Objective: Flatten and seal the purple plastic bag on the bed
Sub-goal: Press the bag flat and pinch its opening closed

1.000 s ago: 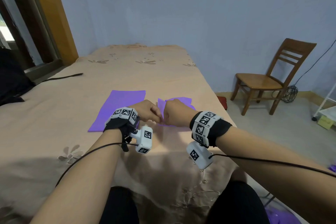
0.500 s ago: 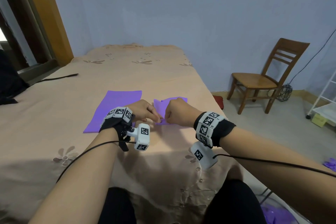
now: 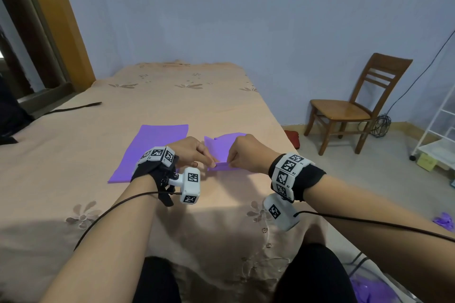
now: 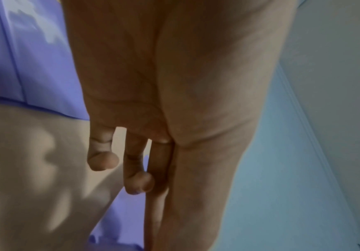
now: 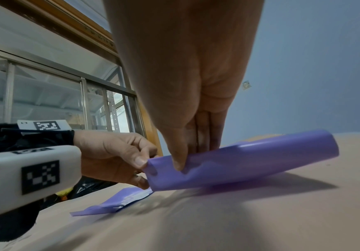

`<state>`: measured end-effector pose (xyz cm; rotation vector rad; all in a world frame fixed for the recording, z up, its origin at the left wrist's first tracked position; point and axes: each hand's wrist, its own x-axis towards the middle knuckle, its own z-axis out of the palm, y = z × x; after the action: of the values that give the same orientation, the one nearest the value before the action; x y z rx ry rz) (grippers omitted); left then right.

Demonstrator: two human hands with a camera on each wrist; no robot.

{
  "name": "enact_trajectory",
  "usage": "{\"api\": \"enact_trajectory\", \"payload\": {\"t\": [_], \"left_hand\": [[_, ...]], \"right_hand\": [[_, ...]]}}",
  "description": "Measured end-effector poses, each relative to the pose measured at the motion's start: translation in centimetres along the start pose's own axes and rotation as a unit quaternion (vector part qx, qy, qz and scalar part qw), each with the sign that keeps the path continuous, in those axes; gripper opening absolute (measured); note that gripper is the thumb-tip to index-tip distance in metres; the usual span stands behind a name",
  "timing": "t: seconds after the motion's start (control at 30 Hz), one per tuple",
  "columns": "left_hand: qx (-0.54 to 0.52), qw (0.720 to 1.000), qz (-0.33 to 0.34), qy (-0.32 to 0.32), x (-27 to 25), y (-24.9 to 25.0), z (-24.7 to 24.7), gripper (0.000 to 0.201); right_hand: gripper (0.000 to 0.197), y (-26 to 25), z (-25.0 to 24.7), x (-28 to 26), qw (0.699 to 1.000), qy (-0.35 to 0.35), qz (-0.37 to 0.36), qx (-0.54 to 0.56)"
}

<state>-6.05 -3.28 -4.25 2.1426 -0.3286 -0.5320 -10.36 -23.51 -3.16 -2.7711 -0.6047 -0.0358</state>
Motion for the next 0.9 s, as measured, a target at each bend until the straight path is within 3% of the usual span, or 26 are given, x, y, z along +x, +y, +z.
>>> {"api": "enact_trajectory", "payload": {"t": [0.23,0.33,0.37,0.43,0.47,0.5,0.57,0.67,0.9], "left_hand": [[0.017,1.0,0.014,-0.004,0.1,-0.3,-0.1,0.012],[0.03,0.999,0.019,-0.005,0.0,-0.4,-0.3,0.009],[0.032,0.999,0.018,-0.003,-0.1,-0.4,-0.3,0.01],[0.024,1.0,0.016,0.001,-0.1,-0.7,-0.5,0.013],[0.02,1.0,0.015,0.008,-0.1,-1.0,-0.6,0.013],[0.023,1.0,0.011,0.015,-0.2,-1.2,-0.6,0.011],[0.02,0.999,0.017,0.019,-0.2,-1.4,-0.5,0.016],[0.012,1.0,0.022,0.017,0.0,-1.3,-0.4,0.019],[-0.016,1.0,0.013,0.02,-0.4,-1.6,-0.9,0.014]], "right_hand": [[0.011,0.3,-0.6,-0.6,1.0,0.002,0.0,0.008],[0.024,0.2,-0.5,-0.8,1.0,-0.001,0.008,0.006],[0.012,0.3,-0.6,-1.0,1.0,-0.003,0.007,0.003],[0.028,0.8,-0.6,-1.3,1.0,0.0,0.019,-0.008],[0.012,1.0,-0.8,-1.7,1.0,0.003,0.014,-0.015],[0.025,1.4,-0.7,-1.7,1.0,0.018,0.008,-0.01],[0.031,1.6,-0.8,-1.9,1.0,0.016,-0.011,-0.018],[0.017,1.8,-0.9,-2.1,1.0,0.012,0.006,-0.028],[0.016,3.6,-2.3,-3.2,0.999,0.033,0.015,-0.034]]}}
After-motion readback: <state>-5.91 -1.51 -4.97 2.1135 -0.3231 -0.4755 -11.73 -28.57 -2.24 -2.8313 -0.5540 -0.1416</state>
